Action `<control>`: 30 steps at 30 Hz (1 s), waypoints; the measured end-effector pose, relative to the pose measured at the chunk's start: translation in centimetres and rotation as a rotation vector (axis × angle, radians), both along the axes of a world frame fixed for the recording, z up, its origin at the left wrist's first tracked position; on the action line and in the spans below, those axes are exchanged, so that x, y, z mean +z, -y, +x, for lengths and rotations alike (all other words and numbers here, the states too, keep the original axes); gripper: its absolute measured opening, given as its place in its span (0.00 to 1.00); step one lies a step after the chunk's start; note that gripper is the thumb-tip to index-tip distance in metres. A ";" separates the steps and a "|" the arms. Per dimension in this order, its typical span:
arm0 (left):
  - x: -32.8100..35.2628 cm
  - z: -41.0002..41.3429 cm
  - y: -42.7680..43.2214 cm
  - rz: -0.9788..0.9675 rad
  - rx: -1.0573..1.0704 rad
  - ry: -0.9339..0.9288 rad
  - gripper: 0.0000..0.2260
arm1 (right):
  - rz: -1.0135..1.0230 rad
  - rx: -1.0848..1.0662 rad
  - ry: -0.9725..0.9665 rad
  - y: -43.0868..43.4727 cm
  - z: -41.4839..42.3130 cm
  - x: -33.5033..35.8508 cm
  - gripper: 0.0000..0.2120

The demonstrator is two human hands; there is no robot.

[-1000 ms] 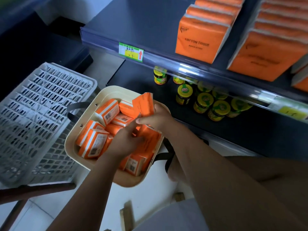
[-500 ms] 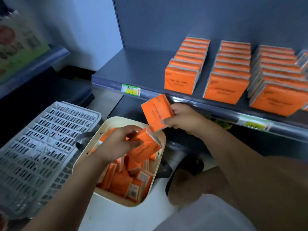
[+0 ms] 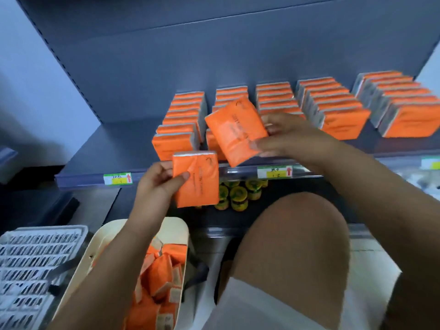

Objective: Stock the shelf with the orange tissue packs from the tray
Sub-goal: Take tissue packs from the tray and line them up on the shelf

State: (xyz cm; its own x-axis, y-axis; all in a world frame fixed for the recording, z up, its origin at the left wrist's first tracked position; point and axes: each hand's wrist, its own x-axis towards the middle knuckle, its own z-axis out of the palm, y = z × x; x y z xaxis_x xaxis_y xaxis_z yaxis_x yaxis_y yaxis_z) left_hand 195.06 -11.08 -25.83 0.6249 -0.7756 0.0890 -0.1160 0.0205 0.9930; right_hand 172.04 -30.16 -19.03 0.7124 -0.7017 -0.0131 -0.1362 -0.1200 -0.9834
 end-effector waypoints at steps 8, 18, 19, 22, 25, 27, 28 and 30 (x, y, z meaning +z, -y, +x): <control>3.1 -11.0 9.5 -0.159 -0.058 0.041 0.19 | 0.030 -0.264 0.011 4.7 -13.3 -0.8 0.18; 5.5 -22.1 18.8 -0.100 -0.148 -0.133 0.07 | -0.035 -0.498 -0.105 8.7 -23.4 -0.9 0.21; 5.7 -23.1 19.7 -0.063 -0.158 -0.155 0.08 | -0.052 -0.516 -0.130 9.2 -24.4 -0.9 0.21; 6.3 -25.2 22.4 0.012 -0.310 -0.249 0.20 | -0.095 -0.588 -0.164 10.4 -26.5 -1.1 0.20; 7.4 -26.9 24.5 0.049 -0.359 -0.122 0.25 | -0.173 -0.621 -0.174 11.2 -27.6 -1.6 0.21; 7.8 -27.9 25.7 0.005 -0.300 -0.016 0.21 | -0.259 -0.615 -0.224 11.8 -28.1 -1.7 0.20; 7.9 -28.3 26.2 -0.020 -0.276 0.039 0.20 | -0.299 -0.610 -0.265 12.1 -28.3 -1.6 0.20; 7.4 -28.8 26.8 -0.048 -0.256 0.123 0.19 | -0.369 -0.628 -0.341 13.0 -28.6 -1.4 0.18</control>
